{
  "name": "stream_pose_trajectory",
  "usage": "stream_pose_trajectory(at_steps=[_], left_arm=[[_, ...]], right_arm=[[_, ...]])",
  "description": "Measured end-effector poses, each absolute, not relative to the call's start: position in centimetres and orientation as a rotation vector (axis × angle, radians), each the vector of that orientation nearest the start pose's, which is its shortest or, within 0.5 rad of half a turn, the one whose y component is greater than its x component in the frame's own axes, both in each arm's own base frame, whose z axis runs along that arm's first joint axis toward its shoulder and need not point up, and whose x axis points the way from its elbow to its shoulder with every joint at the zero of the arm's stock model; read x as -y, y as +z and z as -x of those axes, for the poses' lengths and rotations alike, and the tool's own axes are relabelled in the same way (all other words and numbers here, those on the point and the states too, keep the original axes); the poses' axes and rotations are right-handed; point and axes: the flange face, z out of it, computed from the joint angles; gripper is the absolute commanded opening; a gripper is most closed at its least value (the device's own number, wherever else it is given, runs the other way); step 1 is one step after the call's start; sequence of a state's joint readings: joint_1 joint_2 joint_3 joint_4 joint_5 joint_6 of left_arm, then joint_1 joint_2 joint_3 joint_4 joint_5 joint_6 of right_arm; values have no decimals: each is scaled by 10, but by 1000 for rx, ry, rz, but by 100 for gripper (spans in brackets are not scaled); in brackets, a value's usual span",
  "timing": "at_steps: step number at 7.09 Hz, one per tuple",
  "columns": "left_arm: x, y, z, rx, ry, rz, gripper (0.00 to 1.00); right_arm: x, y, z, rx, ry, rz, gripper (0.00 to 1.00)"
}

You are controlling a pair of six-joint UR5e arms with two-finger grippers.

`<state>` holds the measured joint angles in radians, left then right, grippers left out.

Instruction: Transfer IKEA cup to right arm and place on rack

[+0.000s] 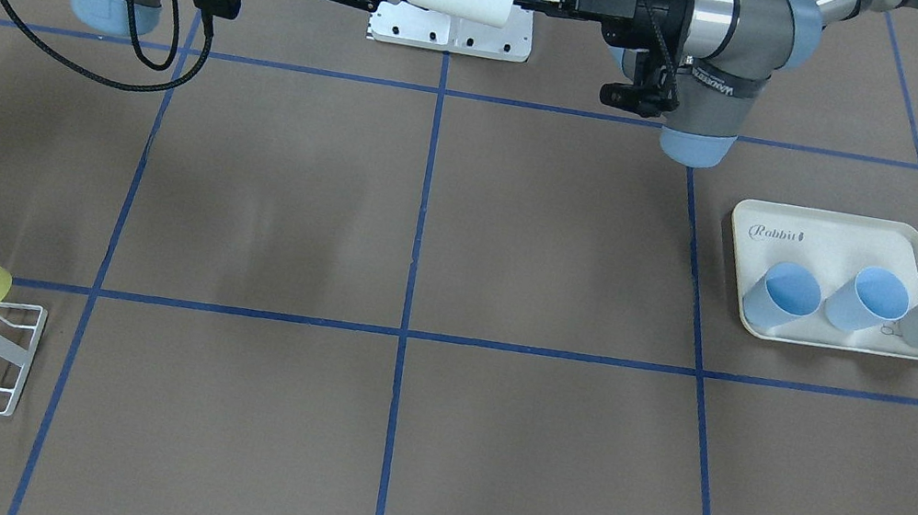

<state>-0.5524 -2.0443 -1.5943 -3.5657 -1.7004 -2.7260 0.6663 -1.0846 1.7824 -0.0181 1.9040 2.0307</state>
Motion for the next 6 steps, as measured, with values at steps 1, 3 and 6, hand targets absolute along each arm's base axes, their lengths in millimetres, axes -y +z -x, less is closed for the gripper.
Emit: stream_pose_trajectory(at_steps=[1,3,6], left_arm=[[386,230,-364,-2423,-582,771,100],[422,264,-324,-2344,-631,598,100],[496,297,-239,-1947,-498,187,100]], right_arm=[[395,155,334,2219,250,-61,35],[410,181,319,2164,256,-164,35],[455,255,286,1952,230,-391,36]])
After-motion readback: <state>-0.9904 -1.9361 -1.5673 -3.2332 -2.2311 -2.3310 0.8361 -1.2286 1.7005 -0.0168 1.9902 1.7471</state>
